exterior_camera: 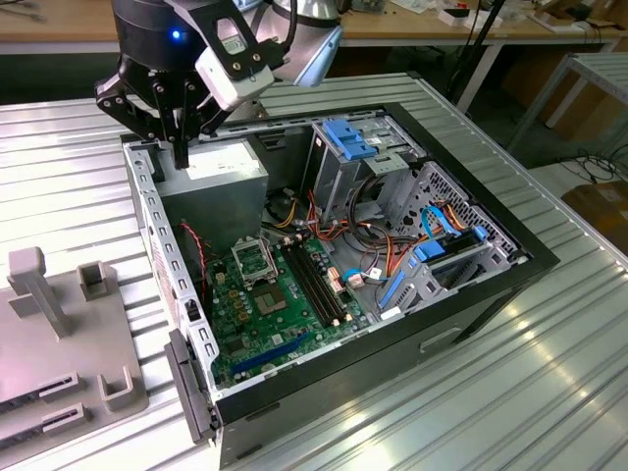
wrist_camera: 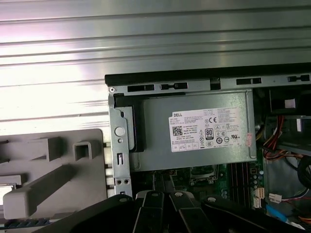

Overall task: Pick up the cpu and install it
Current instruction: 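Reach for the cpu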

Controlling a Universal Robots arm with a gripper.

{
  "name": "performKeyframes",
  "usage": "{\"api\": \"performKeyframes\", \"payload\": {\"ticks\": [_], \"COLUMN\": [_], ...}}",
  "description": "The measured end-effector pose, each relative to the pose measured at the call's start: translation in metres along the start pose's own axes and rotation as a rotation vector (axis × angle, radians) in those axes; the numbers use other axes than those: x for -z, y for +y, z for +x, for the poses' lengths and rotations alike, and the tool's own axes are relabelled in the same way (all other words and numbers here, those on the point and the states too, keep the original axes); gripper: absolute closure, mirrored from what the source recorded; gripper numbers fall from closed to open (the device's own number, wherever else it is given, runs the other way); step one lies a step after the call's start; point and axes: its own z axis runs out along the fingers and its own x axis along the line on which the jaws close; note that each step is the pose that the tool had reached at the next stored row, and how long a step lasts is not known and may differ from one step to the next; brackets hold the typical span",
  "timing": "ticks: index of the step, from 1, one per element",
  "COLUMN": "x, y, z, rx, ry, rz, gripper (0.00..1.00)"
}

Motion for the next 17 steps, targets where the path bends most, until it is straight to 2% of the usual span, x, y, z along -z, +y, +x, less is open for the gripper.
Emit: {"api": "performKeyframes", "payload": {"ticks": [17], "x": [-0.0013], "y": [-0.0010], "z": [0.0119], "rx": [0.000], "ry": [0.0000], "rz": [0.0000], "gripper": [0.89]}}
